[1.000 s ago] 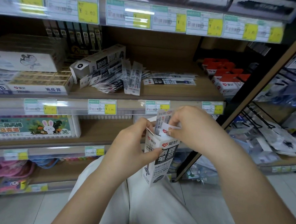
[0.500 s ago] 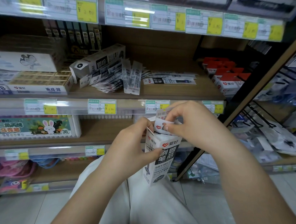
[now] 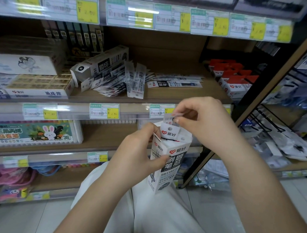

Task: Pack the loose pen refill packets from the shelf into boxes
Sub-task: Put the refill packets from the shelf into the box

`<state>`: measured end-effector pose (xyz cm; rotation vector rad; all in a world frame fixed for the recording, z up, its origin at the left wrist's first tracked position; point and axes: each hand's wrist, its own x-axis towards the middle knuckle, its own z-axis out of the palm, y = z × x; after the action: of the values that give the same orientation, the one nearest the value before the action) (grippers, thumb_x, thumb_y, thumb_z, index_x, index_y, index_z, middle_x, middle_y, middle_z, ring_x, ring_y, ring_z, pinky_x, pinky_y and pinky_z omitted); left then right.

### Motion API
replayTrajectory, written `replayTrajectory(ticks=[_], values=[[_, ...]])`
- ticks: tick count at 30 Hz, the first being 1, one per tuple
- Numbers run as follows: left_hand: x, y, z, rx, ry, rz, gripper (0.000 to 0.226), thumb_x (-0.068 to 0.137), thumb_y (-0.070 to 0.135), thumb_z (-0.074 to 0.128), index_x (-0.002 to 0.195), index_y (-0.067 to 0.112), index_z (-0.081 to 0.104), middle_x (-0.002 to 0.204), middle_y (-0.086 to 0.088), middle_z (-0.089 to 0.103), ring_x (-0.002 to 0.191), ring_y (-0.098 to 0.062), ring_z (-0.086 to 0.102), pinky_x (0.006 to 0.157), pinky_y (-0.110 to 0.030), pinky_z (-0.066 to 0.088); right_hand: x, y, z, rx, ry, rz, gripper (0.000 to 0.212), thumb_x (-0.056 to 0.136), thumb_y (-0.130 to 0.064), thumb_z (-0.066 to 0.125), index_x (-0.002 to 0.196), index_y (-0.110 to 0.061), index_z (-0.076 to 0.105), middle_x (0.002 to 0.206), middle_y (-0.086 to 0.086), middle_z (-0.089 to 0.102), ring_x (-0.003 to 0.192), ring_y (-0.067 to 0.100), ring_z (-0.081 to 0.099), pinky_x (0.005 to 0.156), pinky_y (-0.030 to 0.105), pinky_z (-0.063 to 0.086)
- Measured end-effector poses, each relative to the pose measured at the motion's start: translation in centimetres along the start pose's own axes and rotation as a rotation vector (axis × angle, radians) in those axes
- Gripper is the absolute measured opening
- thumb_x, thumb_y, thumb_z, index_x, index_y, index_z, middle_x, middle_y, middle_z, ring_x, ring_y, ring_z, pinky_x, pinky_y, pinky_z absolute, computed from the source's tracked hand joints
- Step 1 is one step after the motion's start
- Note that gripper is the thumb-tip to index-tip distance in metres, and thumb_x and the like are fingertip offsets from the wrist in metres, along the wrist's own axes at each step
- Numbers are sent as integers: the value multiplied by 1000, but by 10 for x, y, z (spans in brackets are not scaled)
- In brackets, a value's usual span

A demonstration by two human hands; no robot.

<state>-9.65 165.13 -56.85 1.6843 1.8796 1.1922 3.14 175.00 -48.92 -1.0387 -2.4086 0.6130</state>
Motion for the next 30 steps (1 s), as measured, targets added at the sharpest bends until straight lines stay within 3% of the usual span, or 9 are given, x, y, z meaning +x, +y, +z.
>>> replayTrajectory(ticks=[3, 6, 9, 12, 15, 19, 23, 26, 30], values=[[-1, 1, 0, 6, 0, 4, 47, 66, 24, 81, 80, 40, 38, 92, 14, 64, 89, -4, 60, 77, -33, 49, 1, -3, 0, -114, -56, -12, 17, 82, -22, 67, 72, -33, 60, 67, -20, 57, 70, 0, 54, 60, 5, 36], [0, 1, 0, 10, -1, 5, 47, 66, 25, 81, 80, 40, 38, 92, 14, 64, 89, -3, 61, 76, -32, 50, 3, -9, -5, -176, -126, -7, 17, 83, -25, 67, 72, -34, 58, 74, -17, 57, 87, 10, 58, 77, 25, 45], [0, 1, -1, 9, 0, 3, 47, 66, 25, 81, 79, 40, 38, 91, 16, 64, 88, -2, 60, 77, -32, 49, 6, -13, -13, -263, -193, 10, 16, 85, -28, 64, 71, -23, 60, 83, -9, 61, 91, 15, 59, 84, 31, 46], [0, 0, -1, 4, 8, -5, 48, 66, 25, 81, 80, 41, 39, 93, 15, 64, 90, -5, 61, 78, -35, 51, 1, -15, -20, -244, -113, 26, 9, 86, -29, 63, 78, -24, 65, 81, -3, 64, 81, 16, 59, 68, 26, 46], [0, -1, 0, 10, 7, -6, 48, 66, 25, 81, 80, 41, 38, 94, 17, 63, 91, -4, 61, 79, -33, 50, -1, -19, -25, -219, -88, 67, 10, 88, -30, 59, 78, -28, 62, 69, -6, 57, 68, 12, 52, 54, 20, 36], [0, 0, 1, 10, 2, -4, 48, 67, 25, 81, 80, 41, 38, 94, 15, 63, 90, -5, 60, 79, -32, 49, 7, -25, -24, -358, -249, 127, 9, 90, -29, 57, 92, -24, 65, 84, -2, 58, 86, 18, 60, 73, 25, 46], [0, 1, 0, 14, 0, -3, 48, 67, 25, 80, 80, 41, 37, 93, 14, 64, 91, -7, 61, 78, -34, 50, 5, -14, -7, -421, -213, 54, 8, 87, -23, 58, 83, -25, 64, 87, -2, 60, 89, 19, 58, 80, 30, 49], [-1, 2, 0, 17, -5, -1, 47, 67, 26, 80, 80, 40, 37, 93, 14, 63, 89, -6, 60, 76, -34, 50, 3, -3, 7, -457, -220, -31, 11, 84, -17, 57, 88, -19, 68, 106, 5, 59, 104, 23, 52, 90, 33, 42], [-1, 3, 1, 23, -7, 14, 47, 67, 25, 80, 80, 39, 37, 90, 16, 63, 85, -3, 58, 75, -30, 48, 8, 0, 5, -414, -301, -7, 12, 81, -17, 60, 88, -18, 70, 101, 4, 64, 99, 23, 58, 89, 35, 46]])
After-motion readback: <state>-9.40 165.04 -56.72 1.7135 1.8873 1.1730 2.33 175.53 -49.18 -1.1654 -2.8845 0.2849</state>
